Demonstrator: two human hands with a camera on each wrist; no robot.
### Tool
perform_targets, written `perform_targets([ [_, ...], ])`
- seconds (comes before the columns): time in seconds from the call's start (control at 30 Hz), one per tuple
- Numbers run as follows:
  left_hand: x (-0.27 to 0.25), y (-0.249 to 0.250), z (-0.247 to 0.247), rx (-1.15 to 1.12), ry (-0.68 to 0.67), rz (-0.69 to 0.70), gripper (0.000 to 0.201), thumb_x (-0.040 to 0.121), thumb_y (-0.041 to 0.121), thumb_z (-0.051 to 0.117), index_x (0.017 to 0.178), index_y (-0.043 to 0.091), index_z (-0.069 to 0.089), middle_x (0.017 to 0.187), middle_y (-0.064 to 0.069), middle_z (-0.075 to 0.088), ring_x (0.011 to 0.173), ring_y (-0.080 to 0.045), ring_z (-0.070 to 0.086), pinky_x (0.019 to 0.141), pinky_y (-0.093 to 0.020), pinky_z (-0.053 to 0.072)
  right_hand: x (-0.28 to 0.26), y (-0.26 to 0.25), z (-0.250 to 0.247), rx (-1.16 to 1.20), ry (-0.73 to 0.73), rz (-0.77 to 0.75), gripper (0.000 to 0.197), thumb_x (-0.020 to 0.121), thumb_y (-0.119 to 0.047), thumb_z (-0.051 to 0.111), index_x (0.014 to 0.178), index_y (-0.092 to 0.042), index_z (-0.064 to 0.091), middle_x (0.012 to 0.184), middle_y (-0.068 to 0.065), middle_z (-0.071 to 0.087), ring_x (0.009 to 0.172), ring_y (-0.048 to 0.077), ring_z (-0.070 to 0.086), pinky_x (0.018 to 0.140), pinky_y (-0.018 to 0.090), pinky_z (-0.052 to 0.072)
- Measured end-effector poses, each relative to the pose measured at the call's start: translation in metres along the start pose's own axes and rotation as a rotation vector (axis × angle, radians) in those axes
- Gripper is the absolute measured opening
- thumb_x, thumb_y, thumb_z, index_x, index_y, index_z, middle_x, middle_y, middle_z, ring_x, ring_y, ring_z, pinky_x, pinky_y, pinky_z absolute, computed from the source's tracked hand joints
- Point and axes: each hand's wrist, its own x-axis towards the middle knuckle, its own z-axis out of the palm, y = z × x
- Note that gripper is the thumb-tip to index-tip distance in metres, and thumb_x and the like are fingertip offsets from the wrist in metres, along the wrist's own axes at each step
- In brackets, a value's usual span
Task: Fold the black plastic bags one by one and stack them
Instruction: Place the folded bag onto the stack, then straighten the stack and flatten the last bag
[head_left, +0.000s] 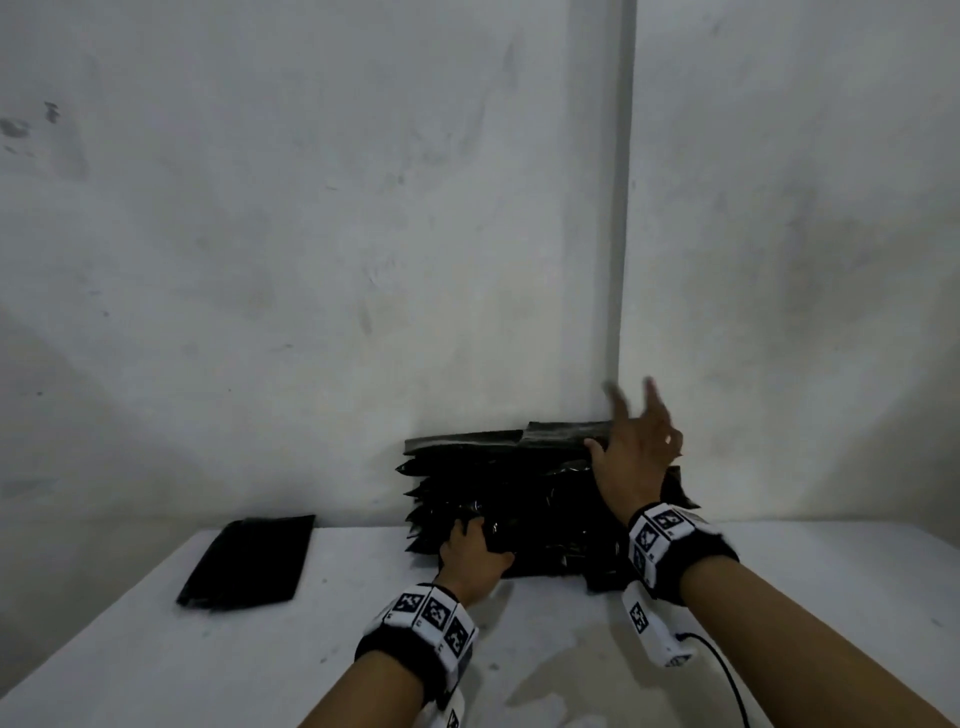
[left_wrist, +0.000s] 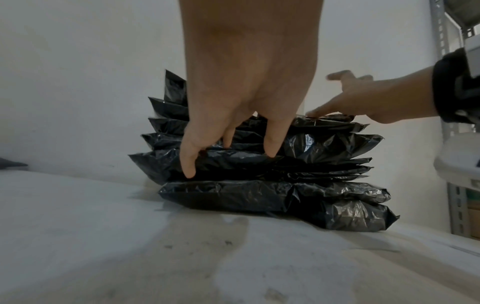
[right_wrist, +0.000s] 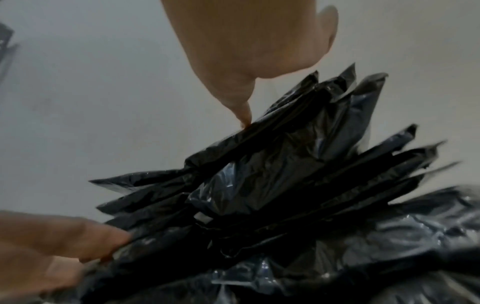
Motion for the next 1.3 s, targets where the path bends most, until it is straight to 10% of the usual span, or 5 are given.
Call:
perform_targets([
  [0.17, 0.001, -0.011, 0.003, -0.074, 0.026, 0.048, 0.069, 0.090, 0.029, 0.062, 0.147, 0.011, 0.027, 0.153, -0.015, 0.017, 0.140, -0.035, 0.023, 0.115, -0.039, 0.025, -0.008, 0.006, 0.018, -0.274, -0.229, -0.123, 0.036, 0.100, -0.045, 0.037, 0.128, -0.035, 0.056, 0.152, -0.001, 0.036, 0.145, 0.027, 0.015, 0.111, 0.059, -0.001],
  [0.37, -0.016, -0.033, -0.021, -0.129, 0.147, 0.006, 0.055, 0.087, 0.022, 0.065, 0.135, 0.007, 0.042, 0.138, -0.018, 0.044, 0.128, -0.031, 0.042, 0.106, -0.032, 0.034, -0.044, -0.040, 0.016, 0.103, 0.035, -0.354, 0.025, 0.078, -0.020, 0.058, 0.101, -0.027, 0.065, 0.132, 0.002, 0.052, 0.127, 0.021, 0.038, 0.101, 0.047, 0.017],
  [0.57, -0.038, -0.089, -0.085, -0.039, 0.262, -0.228, 0.051, 0.089, 0.024, 0.061, 0.133, 0.006, 0.044, 0.136, -0.022, 0.043, 0.128, -0.036, 0.040, 0.103, -0.030, 0.031, -0.114, -0.118, 0.047, 0.427, -0.421, -0.561, 0.026, 0.081, -0.011, 0.054, 0.103, -0.021, 0.063, 0.111, 0.000, 0.052, 0.102, 0.021, 0.054, 0.089, 0.035, 0.039],
  [0.8, -0.047, -0.170, -0.157, 0.138, 0.379, -0.533, 0.063, 0.088, 0.022, 0.057, 0.141, -0.001, 0.032, 0.143, -0.025, 0.036, 0.132, -0.039, 0.036, 0.109, -0.036, 0.029, -0.167, -0.194, 0.116, 0.224, -1.075, -0.509, 0.047, 0.090, -0.023, 0.057, 0.136, -0.020, 0.046, 0.143, 0.006, 0.040, 0.132, 0.026, 0.039, 0.111, 0.038, 0.031],
  [1.3, -0.003, -0.235, -0.180, 0.052, 0.445, -0.719, 0.065, 0.090, 0.050, 0.056, 0.132, 0.001, 0.043, 0.137, -0.018, 0.047, 0.127, -0.031, 0.045, 0.104, -0.033, 0.034, -0.173, -0.267, 0.161, 0.023, -1.170, -0.577, 0.072, 0.083, -0.048, 0.067, 0.144, -0.021, 0.039, 0.142, 0.010, 0.044, 0.128, 0.030, 0.045, 0.109, 0.046, 0.032],
])
